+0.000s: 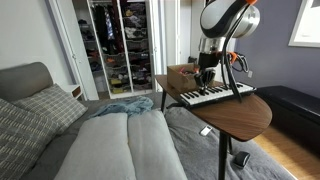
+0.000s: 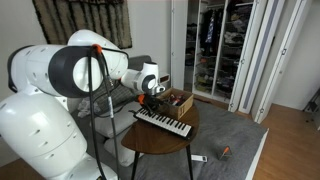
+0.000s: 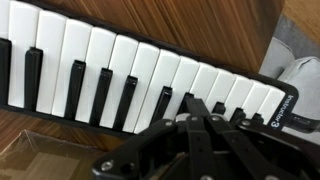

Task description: Press a key on the keyboard

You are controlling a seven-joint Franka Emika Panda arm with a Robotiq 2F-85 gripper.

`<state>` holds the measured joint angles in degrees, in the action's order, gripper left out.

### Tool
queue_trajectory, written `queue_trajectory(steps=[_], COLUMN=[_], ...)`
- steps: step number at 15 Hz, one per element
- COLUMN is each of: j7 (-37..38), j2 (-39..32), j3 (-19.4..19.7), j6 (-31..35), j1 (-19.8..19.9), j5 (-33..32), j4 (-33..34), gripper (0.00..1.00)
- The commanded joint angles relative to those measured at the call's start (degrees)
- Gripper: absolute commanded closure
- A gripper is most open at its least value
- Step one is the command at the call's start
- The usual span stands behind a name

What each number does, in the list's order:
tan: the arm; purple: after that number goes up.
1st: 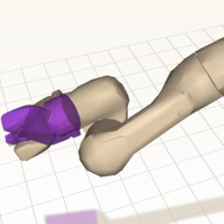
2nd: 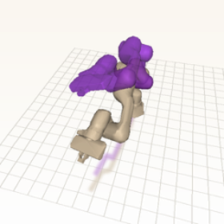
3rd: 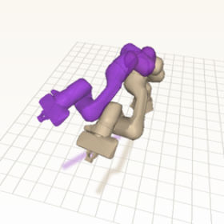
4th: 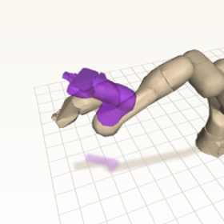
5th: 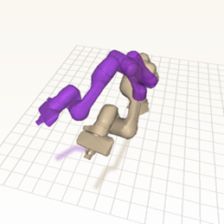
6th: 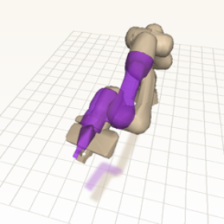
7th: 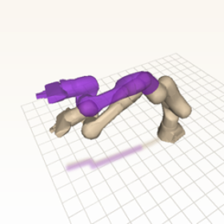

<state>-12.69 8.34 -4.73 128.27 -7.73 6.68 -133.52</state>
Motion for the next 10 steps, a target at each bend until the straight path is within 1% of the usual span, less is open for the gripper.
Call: queue_trajectory(steps=[1,4,10], j7=[0.7,0.9,2.2], j2=[-0.5,0.0,3.7], j3=[-0.2,-0.3,-0.2], j6=[1.4,1.5,0.9], j1=[0.0,0.0,0.3], j5=[1.0,0.8,-0.3], j4=[-0.4,-0.5,-0.3], gripper=[1.0,1.0,0.99])
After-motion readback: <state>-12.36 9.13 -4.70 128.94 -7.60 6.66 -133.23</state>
